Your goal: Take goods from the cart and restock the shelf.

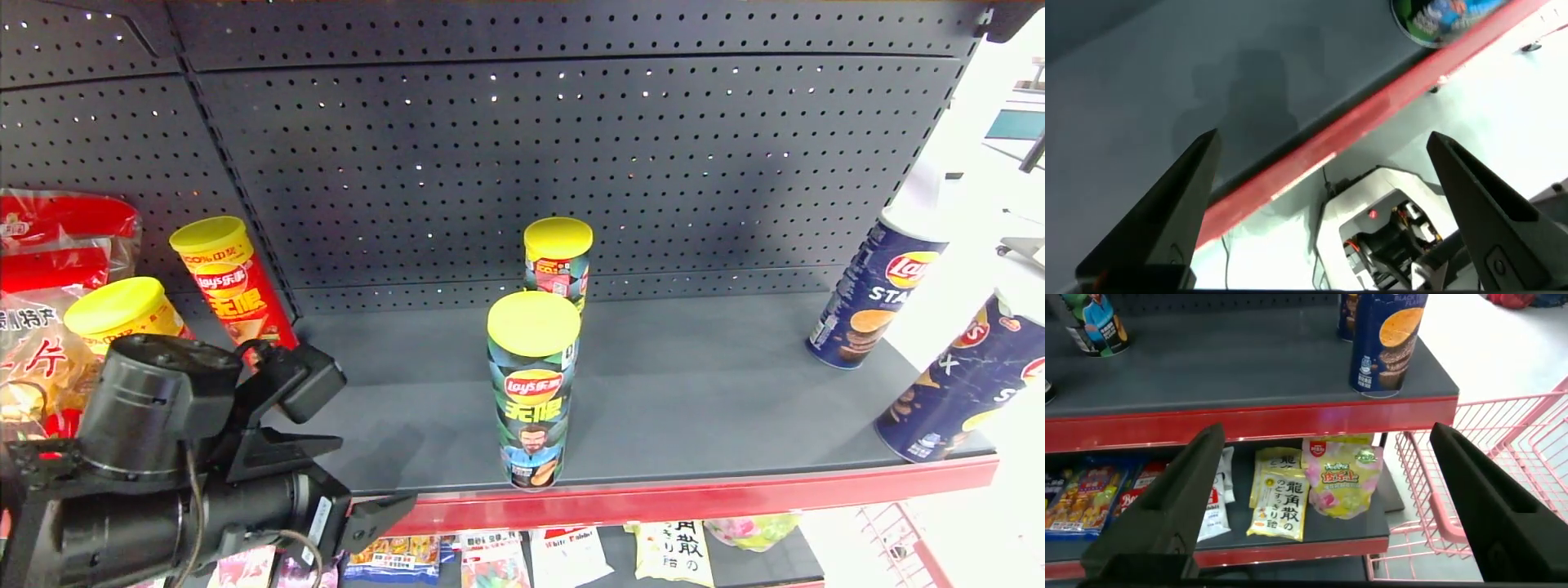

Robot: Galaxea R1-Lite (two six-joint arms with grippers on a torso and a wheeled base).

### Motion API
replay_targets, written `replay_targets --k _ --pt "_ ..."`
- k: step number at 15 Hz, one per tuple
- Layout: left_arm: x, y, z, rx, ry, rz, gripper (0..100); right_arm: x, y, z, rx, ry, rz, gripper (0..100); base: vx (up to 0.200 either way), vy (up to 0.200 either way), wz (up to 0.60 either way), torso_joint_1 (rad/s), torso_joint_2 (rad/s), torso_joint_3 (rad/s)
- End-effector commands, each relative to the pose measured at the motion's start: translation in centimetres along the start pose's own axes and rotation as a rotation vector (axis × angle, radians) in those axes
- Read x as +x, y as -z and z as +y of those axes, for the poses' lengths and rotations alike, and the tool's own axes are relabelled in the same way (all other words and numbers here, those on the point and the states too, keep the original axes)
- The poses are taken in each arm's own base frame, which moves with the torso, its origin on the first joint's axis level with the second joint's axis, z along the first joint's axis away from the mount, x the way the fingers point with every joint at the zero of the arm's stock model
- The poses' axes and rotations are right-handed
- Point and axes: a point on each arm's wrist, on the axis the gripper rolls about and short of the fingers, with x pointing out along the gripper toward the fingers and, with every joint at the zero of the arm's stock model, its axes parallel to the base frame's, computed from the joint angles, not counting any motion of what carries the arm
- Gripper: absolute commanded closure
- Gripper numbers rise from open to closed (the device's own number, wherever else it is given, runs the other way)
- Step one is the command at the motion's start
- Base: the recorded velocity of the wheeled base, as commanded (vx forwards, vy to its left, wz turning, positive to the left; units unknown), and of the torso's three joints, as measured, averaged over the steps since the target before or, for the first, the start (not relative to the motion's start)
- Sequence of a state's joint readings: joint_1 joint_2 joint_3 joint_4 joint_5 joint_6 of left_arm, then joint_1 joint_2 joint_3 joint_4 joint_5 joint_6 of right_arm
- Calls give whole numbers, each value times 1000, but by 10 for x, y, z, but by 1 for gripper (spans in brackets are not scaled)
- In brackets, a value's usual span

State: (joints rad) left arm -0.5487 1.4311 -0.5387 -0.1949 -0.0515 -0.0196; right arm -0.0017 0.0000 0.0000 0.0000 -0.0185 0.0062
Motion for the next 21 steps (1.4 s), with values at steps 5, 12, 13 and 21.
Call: replay_targets --k 5,12,13,21 --pt "48 -19 3 -3 -28 77 0 0 0 0 0 0 2 0 0 0 0 0 0 0" --pt "70 -35 -13 22 -11 73 0 0 0 0 0 0 2 0 0 0 0 0 0 0" --pt "74 -34 -14 25 -17 82 0 0 0 0 0 0 2 0 0 0 0 0 0 0" --pt "82 -34 -16 31 -33 98 0 0 0 0 1 0 2 0 0 0 0 0 0 0"
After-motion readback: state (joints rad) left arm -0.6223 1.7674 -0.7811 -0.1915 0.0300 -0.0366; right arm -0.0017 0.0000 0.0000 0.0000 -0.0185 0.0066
